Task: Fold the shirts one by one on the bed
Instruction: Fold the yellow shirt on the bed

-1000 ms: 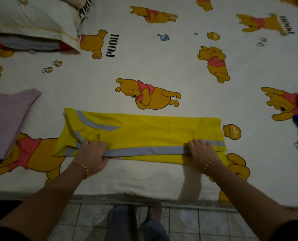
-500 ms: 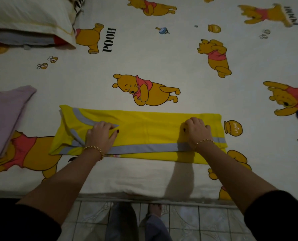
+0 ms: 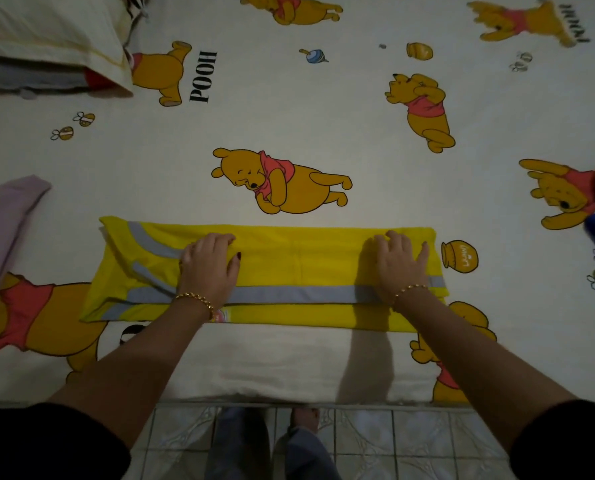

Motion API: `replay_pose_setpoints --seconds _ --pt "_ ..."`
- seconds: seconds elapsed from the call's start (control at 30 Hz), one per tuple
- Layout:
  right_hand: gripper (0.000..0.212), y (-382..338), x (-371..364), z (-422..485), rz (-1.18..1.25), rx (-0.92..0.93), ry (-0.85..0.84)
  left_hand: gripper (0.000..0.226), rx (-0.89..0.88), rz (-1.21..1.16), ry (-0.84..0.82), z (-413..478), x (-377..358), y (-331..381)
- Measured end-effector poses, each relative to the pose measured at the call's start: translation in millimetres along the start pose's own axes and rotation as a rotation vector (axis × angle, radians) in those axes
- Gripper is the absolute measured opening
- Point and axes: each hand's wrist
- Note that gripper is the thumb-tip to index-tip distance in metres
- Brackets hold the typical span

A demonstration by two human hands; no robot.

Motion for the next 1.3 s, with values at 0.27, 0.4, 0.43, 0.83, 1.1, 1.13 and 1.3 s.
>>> replay_pose_setpoints --seconds 0.27,0.4,0.43,0.83,1.1,1.13,1.3 --pt "0.074 -72.7 -37.8 -34.3 0.208 0.179 -0.005 0.061 -0.306 0.054 -0.214 -26.8 -30.8 40.6" --pt "0.072 -37.2 -47.5 -38.4 0.182 0.027 0.039 0.061 -0.297 0.11 -0.236 -33.2 -43.0 29.9" --pt "0.071 -22.8 -50.7 -39.1 0.171 -0.042 0.046 0.061 -0.298 0.104 -0.24 -33.8 -43.1 29.3" --pt "0.064 62.4 -34.7 -17.8 0.523 -0.775 0.032 0.063 -0.058 -0.157 -0.174 -28.9 -35.6 75.9" --pt "0.04 95.5 -31.1 -7.3 0.882 -0.72 -0.172 0.043 0.001 -0.428 -0.116 -38.9 -34.0 120.8" --pt "0.038 102.1 -30.1 -8.4 0.885 -0.71 -0.144 0.038 0.015 -0.47 -0.124 -40.0 -33.2 124.5" --pt "0.03 130.6 -12.8 -19.5 0.751 -0.648 -0.113 0.026 0.097 -0.575 -0.111 -40.8 -25.8 137.5"
Point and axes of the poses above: each hand's wrist, its own z-axis towards the middle knuckle, its own x-axis out of the back of the hand, y = z × x, and after that the axes turned 12 degrees about y, right-handed
